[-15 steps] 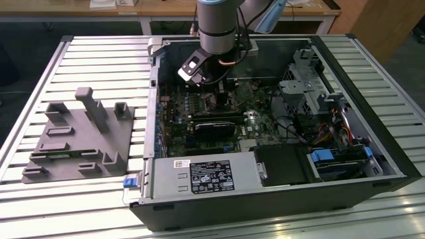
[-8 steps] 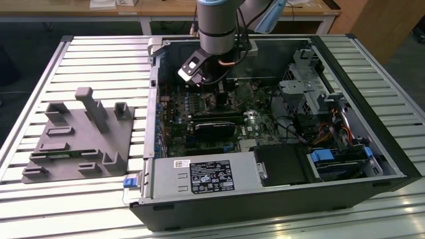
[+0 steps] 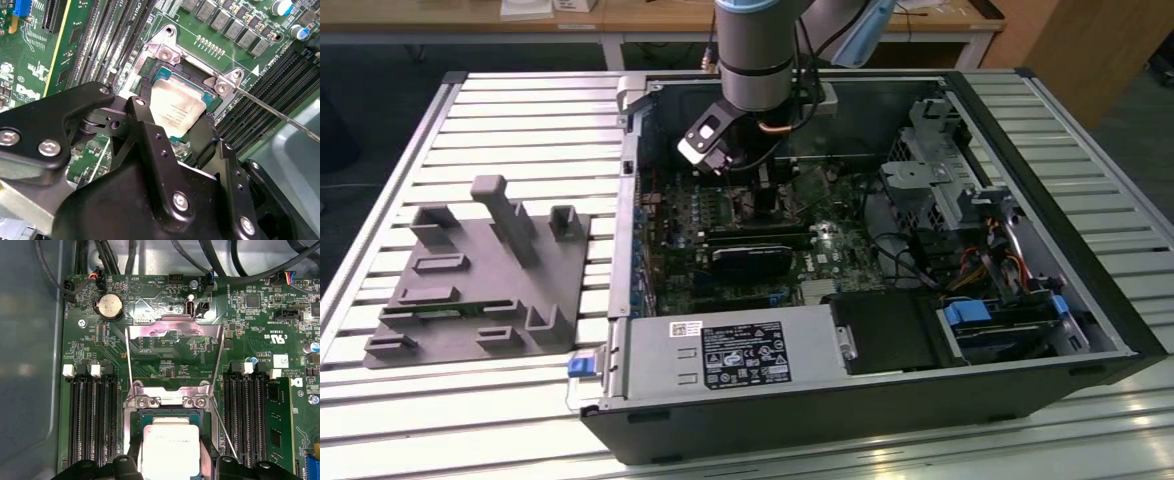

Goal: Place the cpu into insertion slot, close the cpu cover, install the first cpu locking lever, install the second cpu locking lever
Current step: 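Place the cpu into insertion slot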

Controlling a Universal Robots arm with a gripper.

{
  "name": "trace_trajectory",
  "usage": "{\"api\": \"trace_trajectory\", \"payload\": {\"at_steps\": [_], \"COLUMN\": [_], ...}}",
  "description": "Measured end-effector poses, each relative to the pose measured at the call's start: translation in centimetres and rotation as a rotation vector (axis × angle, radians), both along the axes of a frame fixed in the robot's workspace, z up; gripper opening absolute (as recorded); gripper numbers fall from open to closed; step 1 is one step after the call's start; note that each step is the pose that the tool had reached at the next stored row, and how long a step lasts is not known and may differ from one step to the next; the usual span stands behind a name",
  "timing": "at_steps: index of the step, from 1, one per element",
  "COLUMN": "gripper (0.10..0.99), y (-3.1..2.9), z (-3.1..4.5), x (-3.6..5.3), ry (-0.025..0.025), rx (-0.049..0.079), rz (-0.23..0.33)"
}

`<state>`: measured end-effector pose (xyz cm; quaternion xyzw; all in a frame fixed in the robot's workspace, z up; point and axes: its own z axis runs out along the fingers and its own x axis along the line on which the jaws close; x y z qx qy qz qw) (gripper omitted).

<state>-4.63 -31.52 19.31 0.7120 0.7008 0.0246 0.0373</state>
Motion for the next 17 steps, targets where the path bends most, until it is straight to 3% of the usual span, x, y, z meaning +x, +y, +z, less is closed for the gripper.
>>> {"api": "trace_trajectory", "payload": {"at_steps": [17], "gripper": [0.549], "y": [0.02], "z": [-0.18], "x": [0.01], "ry": [-0.0006], "rx": [0.002], "rz": [-0.009]}}
